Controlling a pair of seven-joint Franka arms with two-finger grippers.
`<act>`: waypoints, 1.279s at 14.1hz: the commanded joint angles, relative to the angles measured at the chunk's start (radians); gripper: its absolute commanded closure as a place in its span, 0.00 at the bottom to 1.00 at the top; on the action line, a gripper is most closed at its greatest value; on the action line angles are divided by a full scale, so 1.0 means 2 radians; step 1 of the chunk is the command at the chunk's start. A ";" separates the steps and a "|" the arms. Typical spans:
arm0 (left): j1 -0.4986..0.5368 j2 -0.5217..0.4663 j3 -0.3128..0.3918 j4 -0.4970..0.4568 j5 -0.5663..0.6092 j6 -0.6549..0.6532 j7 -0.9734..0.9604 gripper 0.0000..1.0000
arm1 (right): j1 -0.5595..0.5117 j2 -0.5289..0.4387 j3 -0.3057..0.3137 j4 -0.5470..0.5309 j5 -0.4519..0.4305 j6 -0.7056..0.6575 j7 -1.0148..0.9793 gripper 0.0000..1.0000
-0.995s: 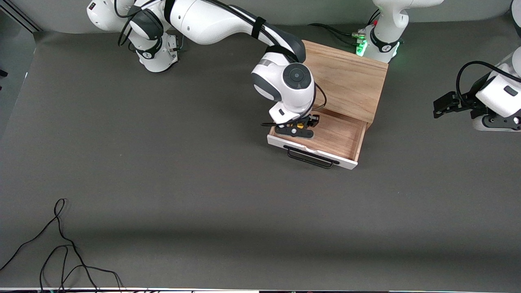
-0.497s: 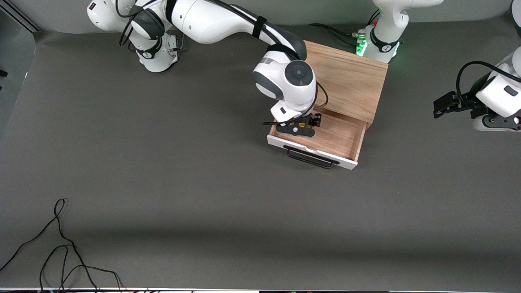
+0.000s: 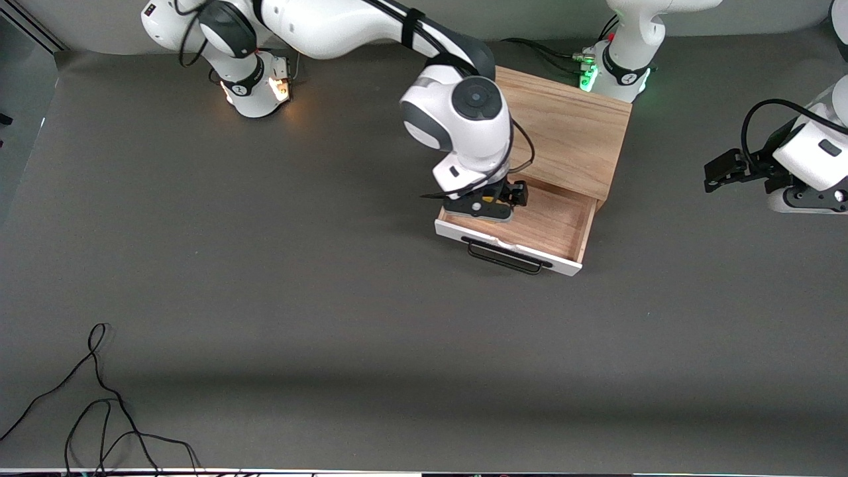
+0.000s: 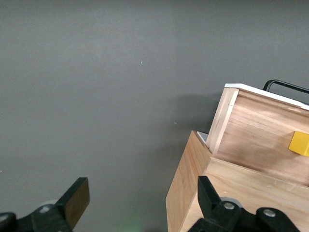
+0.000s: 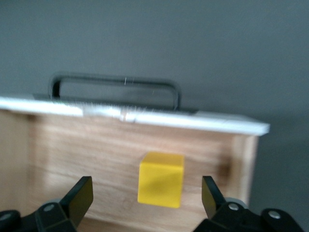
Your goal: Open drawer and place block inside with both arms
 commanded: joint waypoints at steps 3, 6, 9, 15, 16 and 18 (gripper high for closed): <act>0.003 -0.010 -0.002 0.006 0.002 -0.012 0.004 0.00 | -0.075 -0.115 0.002 -0.066 -0.001 -0.056 0.003 0.00; 0.002 -0.009 -0.003 0.005 0.002 -0.014 0.012 0.00 | -0.139 -0.192 0.002 -0.141 0.004 -0.063 -0.106 0.00; 0.001 -0.006 -0.003 0.004 0.002 -0.011 0.012 0.00 | -0.213 -0.258 -0.001 -0.198 0.023 -0.081 -0.212 0.00; 0.001 -0.005 -0.003 0.004 0.002 -0.011 0.012 0.00 | -0.240 -0.356 -0.125 -0.307 0.026 -0.077 -0.422 0.00; 0.002 -0.004 -0.003 0.005 0.002 -0.011 0.012 0.00 | -0.240 -0.369 -0.142 -0.320 0.028 -0.072 -0.435 0.00; 0.002 -0.004 -0.003 0.005 0.002 -0.011 0.012 0.00 | -0.240 -0.382 -0.172 -0.333 0.028 -0.071 -0.454 0.00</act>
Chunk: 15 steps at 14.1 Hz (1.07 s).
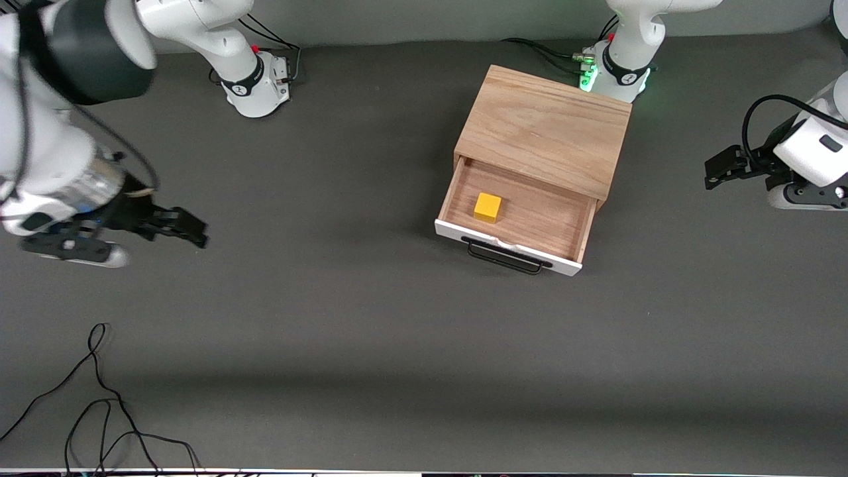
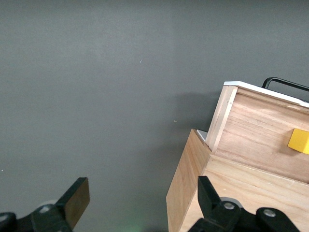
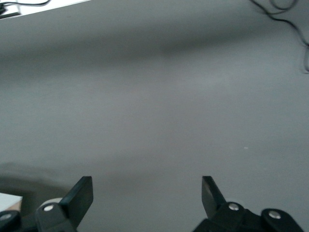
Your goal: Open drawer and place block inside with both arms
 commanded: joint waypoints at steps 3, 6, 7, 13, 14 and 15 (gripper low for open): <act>0.002 -0.001 -0.001 0.004 0.002 -0.006 0.009 0.00 | 0.007 -0.024 -0.037 -0.045 0.006 0.027 -0.063 0.00; 0.002 -0.001 -0.001 0.005 0.002 -0.007 0.008 0.00 | 0.008 -0.022 -0.040 -0.041 0.006 0.008 -0.111 0.00; 0.002 -0.001 -0.001 0.005 0.002 -0.008 0.009 0.00 | 0.007 -0.022 -0.040 -0.041 0.006 -0.002 -0.113 0.00; 0.002 -0.001 -0.001 0.005 0.002 -0.008 0.008 0.00 | 0.006 -0.022 -0.046 -0.019 0.001 -0.058 -0.115 0.00; 0.002 -0.001 -0.001 0.005 0.002 -0.008 0.008 0.00 | 0.006 -0.022 -0.053 -0.018 0.002 -0.059 -0.115 0.00; 0.001 -0.001 -0.001 0.005 0.003 -0.008 0.007 0.00 | 0.006 -0.022 -0.058 -0.018 0.003 -0.059 -0.115 0.00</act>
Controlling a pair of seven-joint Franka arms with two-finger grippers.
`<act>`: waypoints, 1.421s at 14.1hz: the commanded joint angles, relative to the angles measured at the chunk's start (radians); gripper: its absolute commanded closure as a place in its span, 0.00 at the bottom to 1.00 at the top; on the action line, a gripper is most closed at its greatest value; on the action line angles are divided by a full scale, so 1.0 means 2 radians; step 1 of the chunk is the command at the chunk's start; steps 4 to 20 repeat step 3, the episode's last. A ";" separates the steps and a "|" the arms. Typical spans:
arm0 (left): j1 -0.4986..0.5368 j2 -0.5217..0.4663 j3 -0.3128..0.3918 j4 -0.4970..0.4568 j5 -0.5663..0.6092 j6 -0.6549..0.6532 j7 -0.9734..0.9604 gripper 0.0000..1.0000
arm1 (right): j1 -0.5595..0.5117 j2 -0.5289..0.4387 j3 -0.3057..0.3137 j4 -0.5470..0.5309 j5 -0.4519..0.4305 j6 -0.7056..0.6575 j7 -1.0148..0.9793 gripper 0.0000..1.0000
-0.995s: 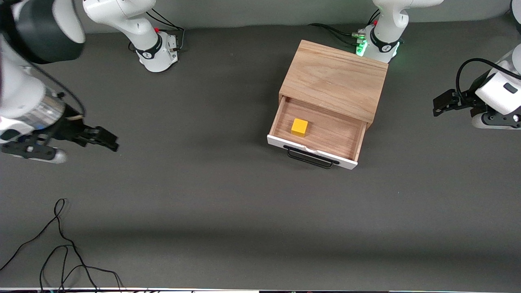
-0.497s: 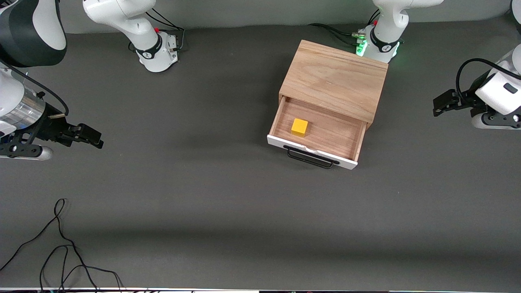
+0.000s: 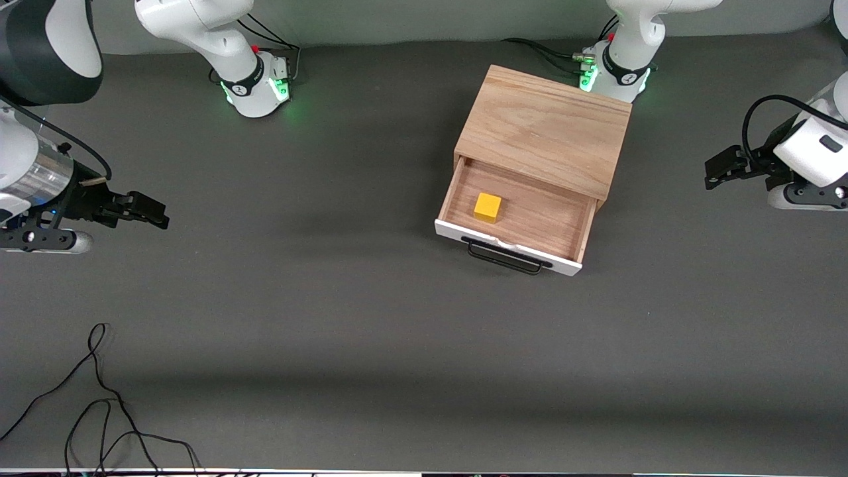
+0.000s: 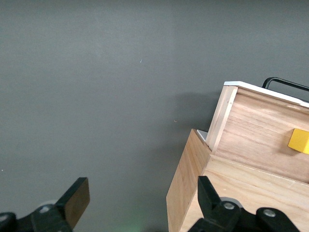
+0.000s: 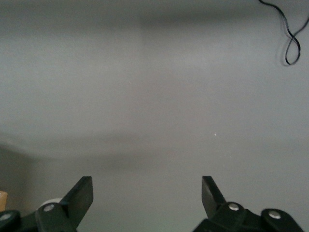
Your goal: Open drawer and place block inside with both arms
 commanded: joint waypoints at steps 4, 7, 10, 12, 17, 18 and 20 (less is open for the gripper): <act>0.001 -0.001 -0.001 0.005 0.004 -0.008 0.007 0.00 | 0.003 -0.001 -0.017 0.007 0.003 -0.013 -0.015 0.00; 0.001 -0.001 -0.001 0.005 0.004 -0.008 0.007 0.00 | 0.003 -0.001 -0.017 0.007 0.003 -0.013 -0.015 0.00; 0.001 -0.001 -0.001 0.005 0.004 -0.008 0.007 0.00 | 0.003 -0.001 -0.017 0.007 0.003 -0.013 -0.015 0.00; 0.001 -0.001 -0.001 0.005 0.004 -0.008 0.007 0.00 | 0.003 -0.001 -0.017 0.007 0.003 -0.013 -0.015 0.00; 0.001 -0.001 -0.001 0.005 0.004 -0.008 0.007 0.00 | 0.003 -0.001 -0.017 0.007 0.003 -0.013 -0.015 0.00; 0.001 -0.001 -0.001 0.005 0.004 -0.008 0.007 0.00 | 0.003 -0.001 -0.017 0.007 0.003 -0.013 -0.015 0.00; 0.001 -0.001 -0.001 0.005 0.004 -0.008 0.007 0.00 | 0.003 -0.001 -0.017 0.007 0.003 -0.013 -0.015 0.00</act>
